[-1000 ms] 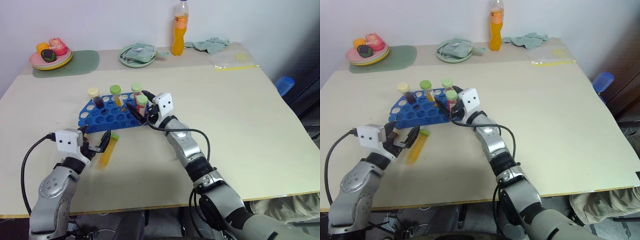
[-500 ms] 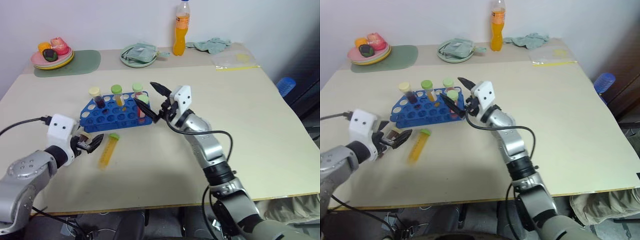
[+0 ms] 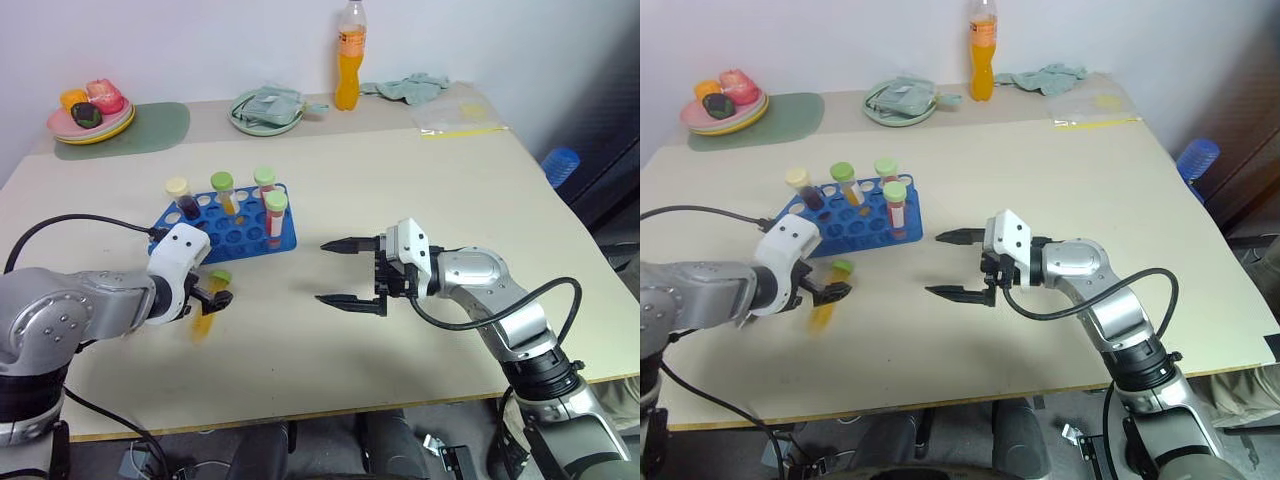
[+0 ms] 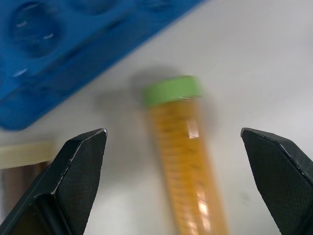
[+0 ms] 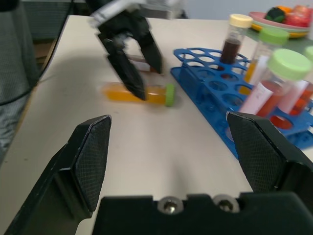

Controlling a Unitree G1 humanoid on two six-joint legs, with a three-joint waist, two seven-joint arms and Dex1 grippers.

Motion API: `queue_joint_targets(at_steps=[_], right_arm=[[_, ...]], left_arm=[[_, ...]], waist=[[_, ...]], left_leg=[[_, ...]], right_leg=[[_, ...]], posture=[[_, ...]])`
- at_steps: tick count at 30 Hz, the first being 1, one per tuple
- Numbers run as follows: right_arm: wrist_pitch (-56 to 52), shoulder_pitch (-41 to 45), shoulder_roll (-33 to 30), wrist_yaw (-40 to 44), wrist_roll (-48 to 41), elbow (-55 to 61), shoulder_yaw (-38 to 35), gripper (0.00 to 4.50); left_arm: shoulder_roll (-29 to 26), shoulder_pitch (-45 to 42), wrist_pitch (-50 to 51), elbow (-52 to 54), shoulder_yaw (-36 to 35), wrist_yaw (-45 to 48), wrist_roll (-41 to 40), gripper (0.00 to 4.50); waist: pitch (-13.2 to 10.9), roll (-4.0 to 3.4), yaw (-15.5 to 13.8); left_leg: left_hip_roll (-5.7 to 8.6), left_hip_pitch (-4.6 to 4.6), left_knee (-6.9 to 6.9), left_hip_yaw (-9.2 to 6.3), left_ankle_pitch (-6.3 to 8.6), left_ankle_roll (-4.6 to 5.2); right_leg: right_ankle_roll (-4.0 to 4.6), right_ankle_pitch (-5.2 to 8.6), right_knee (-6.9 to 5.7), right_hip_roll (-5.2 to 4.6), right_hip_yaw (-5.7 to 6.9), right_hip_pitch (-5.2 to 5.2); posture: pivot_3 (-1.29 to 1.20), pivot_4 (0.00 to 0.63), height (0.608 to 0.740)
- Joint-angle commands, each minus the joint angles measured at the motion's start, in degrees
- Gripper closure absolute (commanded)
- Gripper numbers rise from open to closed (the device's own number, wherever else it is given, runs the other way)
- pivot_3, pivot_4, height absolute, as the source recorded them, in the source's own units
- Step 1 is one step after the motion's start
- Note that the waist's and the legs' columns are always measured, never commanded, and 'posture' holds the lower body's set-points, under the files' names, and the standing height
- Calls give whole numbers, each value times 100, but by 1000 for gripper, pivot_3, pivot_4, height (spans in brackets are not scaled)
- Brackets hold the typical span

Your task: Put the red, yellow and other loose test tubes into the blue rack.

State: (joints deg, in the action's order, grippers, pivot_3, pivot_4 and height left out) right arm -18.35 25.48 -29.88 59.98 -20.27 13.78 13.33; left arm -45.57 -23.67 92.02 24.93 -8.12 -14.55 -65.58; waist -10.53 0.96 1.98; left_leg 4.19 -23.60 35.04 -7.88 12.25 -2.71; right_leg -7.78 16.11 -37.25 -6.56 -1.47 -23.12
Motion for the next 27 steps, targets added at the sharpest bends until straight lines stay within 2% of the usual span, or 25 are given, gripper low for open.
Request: queue_joint_targets(at_steps=[1, 2, 5, 10, 11, 13, 15, 19, 21, 22, 24, 27], right_arm=[[73, -55, 32, -64, 58, 233, 46, 337], [83, -70, 43, -75, 82, 239, 65, 337], [106, -77, 69, -104, 137, 243, 121, 284], [127, -17, 105, -116, 181, 192, 193, 284], [133, -6, 113, -115, 190, 180, 200, 284], [139, 9, 125, -106, 207, 165, 206, 284], [141, 16, 129, -97, 215, 158, 207, 284], [144, 19, 123, -79, 216, 140, 207, 284], [165, -3, 142, -83, 227, 101, 221, 284], [175, -11, 153, -87, 229, 79, 224, 284], [209, -11, 206, -130, 257, 4, 237, 284], [209, -13, 324, -210, 270, -79, 236, 284]], left_arm=[[232, -93, 48, -277, 83, -1038, -529, 0], [266, -92, 48, -334, 100, -1280, -700, 0], [321, -87, 47, -485, 81, -1870, -1216, 820], [319, -136, 1, -657, 49, -2626, -1968, 3375], [224, -138, -103, -675, 95, -2767, -2210, 3682], [-95, -120, -317, -602, 200, -2904, -2653, 3717], [-550, -34, -484, -330, 218, -2658, -2976, 3717], [-1189, 435, -955, 459, -347, -1631, -2741, 3717], [-1102, 979, -2538, 1443, -911, -94, -1098, 3717], [-1031, 1238, -3222, 1762, -1047, 338, -351, 3717], [-657, 1469, -4149, 1809, -986, 447, 674, 3717], [254, 1338, -5366, 1472, -369, 475, 1987, 3717]], waist=[[0, 3, -42], [0, 4, -79], [1, 5, -116], [2, 5, -115], [2, 5, -114], [2, 6, -114], [2, 7, -111], [2, 4, -116], [1, 3, -117], [1, 3, -118], [2, 2, -148], [7, 4, -168]], left_leg=[[0, 0, 1, 1, 0, 0], [0, -1, 3, 0, 0, 0], [1, -1, 5, 3, 0, -1], [2, -1, 5, 4, -1, -1], [4, -1, 5, 4, -1, -2], [4, -1, 6, 4, -1, -2], [3, -1, 5, 5, -1, -2], [2, -1, 4, 12, -1, -2], [2, -1, 1, 16, -1, -2], [3, -2, 1, 27, -1, -2], [3, -2, -4, 46, -4, -7], [3, 7, -2, 44, -1, -2]], right_leg=[[0, 0, 0, -2, 0, 0], [0, 0, 0, -2, 0, 0], [0, -1, -1, -3, -2, -1], [0, -1, -1, -5, -2, -1], [0, -1, -1, -5, -2, -1], [0, -1, -1, -5, -2, -2], [0, -1, -1, -6, -4, -3], [1, 0, 1, -8, -6, -4], [1, 0, 2, -9, -7, -4], [3, 1, 3, -9, -6, -4], [8, 2, 12, -9, -6, -1], [13, 4, 21, -13, -5, 16]], posture=[[0, 150, 740], [0, 150, 740], [0, 150, 740], [0, 150, 740], [0, 150, 740], [0, 150, 740], [0, 150, 740], [0, 150, 740], [0, 150, 740], [0, 150, 740], [0, 150, 740], [0, 150, 740]])
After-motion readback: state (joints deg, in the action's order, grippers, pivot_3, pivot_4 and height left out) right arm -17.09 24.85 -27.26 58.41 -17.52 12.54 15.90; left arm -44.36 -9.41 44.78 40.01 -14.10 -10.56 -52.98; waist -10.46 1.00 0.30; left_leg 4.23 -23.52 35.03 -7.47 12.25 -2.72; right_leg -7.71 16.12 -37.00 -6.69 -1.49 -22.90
